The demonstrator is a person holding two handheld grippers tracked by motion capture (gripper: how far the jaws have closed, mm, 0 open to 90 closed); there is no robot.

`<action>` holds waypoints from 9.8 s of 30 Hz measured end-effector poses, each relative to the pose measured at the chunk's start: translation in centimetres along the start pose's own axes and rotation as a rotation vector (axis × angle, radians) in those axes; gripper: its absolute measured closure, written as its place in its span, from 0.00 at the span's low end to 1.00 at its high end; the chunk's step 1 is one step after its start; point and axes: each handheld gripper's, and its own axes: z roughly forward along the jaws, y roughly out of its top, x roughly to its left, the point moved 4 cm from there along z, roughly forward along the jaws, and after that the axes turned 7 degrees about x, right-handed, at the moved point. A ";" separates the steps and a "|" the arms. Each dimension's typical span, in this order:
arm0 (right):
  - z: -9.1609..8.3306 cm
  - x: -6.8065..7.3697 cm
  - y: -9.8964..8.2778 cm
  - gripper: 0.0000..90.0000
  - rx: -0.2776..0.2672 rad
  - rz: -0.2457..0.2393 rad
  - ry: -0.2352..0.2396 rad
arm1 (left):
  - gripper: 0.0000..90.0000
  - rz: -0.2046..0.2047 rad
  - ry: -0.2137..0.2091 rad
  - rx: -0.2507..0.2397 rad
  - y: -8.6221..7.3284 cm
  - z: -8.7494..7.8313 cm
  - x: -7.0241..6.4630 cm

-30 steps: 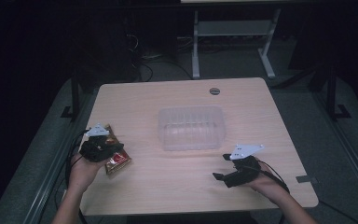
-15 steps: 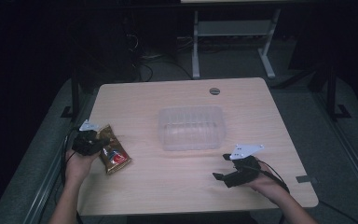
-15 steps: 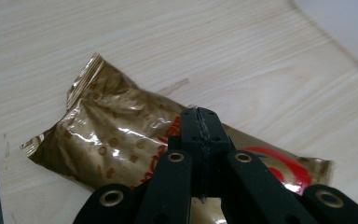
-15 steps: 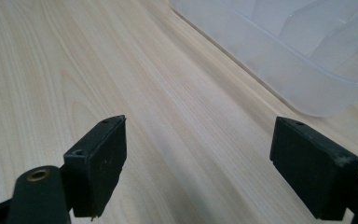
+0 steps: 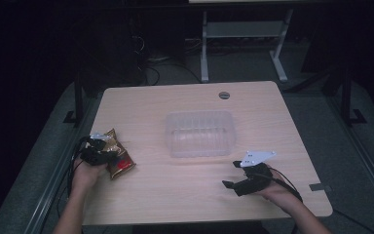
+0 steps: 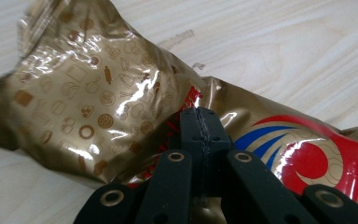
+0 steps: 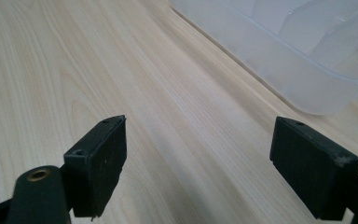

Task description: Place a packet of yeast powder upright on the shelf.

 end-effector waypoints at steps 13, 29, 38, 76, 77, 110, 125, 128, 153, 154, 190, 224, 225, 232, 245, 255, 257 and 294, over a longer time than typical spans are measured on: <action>-0.1 -0.1 0.0 0.20 -0.002 0.006 -0.002 | 1.00 0.073 -0.103 0.018 0.1 0.3 -2.4; -0.2 -0.1 0.0 0.20 -0.005 0.005 -0.004 | 1.00 0.195 -0.219 0.045 0.3 0.8 -6.6; -0.1 -0.2 0.0 0.20 -0.004 0.008 -0.003 | 1.00 0.258 -0.306 0.075 0.3 1.0 -9.0; -0.5 -0.6 -0.1 0.20 -0.014 0.006 -0.014 | 1.00 0.440 -0.436 0.076 0.8 -0.5 -15.5; -0.5 -0.5 -0.1 0.20 -0.012 0.013 -0.013 | 1.00 0.411 -0.411 0.064 0.9 -0.7 -14.7; -0.3 -0.5 -0.1 0.20 -0.007 0.006 -0.012 | 1.00 0.480 -0.319 0.094 4.0 3.3 -18.9; -0.4 -0.5 -0.2 0.20 -0.010 0.008 -0.015 | 1.00 0.372 -0.294 0.004 -2.9 -3.6 -15.5; -0.4 -0.5 -0.1 0.20 -0.008 0.014 -0.015 | 1.00 0.349 -0.278 0.016 -4.5 -4.1 -14.8; -0.7 -0.2 0.3 0.18 -0.009 0.073 0.026 | 1.00 0.419 -0.342 0.077 -2.8 -0.8 -18.5; -0.7 -0.2 0.3 0.18 -0.013 0.079 0.022 | 1.00 0.425 -0.349 0.076 -2.5 -0.7 -18.9; 3.8 -1.2 0.5 0.28 0.073 0.256 0.107 | 1.00 0.548 -0.407 0.051 0.4 1.0 -24.4; 0.4 -1.1 2.2 1.00 -0.051 0.165 0.136 | 1.00 0.555 -0.410 0.066 0.6 1.0 -23.7; 0.1 -1.0 2.4 1.00 -0.062 0.158 0.144 | 1.00 0.545 -0.412 0.062 0.6 1.0 -23.7; -1.8 0.1 4.4 1.00 -0.151 0.110 0.248 | 1.00 0.529 -0.405 0.041 1.0 1.0 -23.5; -3.7 2.3 7.3 1.00 -0.259 0.040 0.365 | 1.00 0.530 -0.435 -0.007 3.3 1.7 -24.3; -5.4 1.7 8.0 1.00 -0.303 0.019 0.338 | 1.00 0.530 -0.438 -0.028 3.0 0.4 -23.9; -5.8 1.5 8.2 1.00 -0.313 0.023 0.333 | 1.00 0.526 -0.440 -0.031 2.8 0.2 -23.7; -10.8 -6.9 12.6 1.00 -0.484 0.129 0.074 | 1.00 0.496 -0.453 -0.005 1.8 0.0 -21.4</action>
